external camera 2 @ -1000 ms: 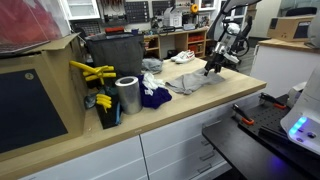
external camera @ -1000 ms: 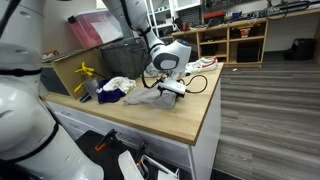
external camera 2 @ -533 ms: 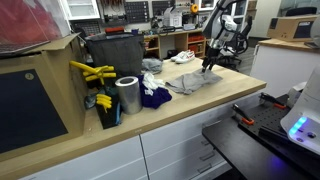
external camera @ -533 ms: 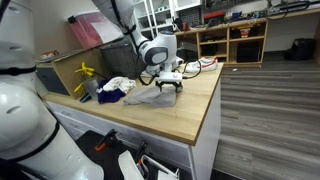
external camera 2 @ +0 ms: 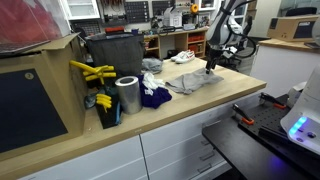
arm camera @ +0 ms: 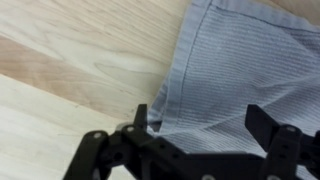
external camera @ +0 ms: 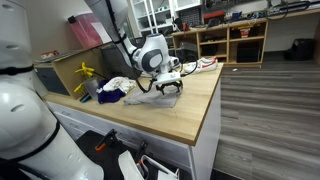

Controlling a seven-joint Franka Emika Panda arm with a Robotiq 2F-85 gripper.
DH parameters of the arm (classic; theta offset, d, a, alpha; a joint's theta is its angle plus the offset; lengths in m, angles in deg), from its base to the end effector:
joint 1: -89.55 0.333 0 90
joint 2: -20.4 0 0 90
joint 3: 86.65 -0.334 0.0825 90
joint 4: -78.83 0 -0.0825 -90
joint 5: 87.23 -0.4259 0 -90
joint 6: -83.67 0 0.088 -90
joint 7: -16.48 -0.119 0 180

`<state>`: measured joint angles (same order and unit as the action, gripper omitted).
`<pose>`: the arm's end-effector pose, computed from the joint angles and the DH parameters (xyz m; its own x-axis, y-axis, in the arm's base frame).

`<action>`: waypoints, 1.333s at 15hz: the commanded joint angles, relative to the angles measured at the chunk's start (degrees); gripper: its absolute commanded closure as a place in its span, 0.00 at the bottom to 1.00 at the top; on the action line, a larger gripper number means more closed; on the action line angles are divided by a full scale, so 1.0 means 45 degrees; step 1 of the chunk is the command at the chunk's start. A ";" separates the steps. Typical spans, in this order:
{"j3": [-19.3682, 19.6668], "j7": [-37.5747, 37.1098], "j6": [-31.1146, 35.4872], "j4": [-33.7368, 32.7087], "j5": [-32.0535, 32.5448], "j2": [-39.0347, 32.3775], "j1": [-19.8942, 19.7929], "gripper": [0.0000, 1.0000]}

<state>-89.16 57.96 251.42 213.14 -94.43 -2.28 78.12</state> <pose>0.5479 -0.0925 0.1490 0.8860 0.4275 0.1799 0.4217 -0.9039 0.0712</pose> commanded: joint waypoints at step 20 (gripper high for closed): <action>-0.3969 -0.4325 0.0782 -0.1923 -0.1701 -0.2028 -0.5246 0.00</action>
<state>-103.05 39.64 255.84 205.65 -99.58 -10.32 57.24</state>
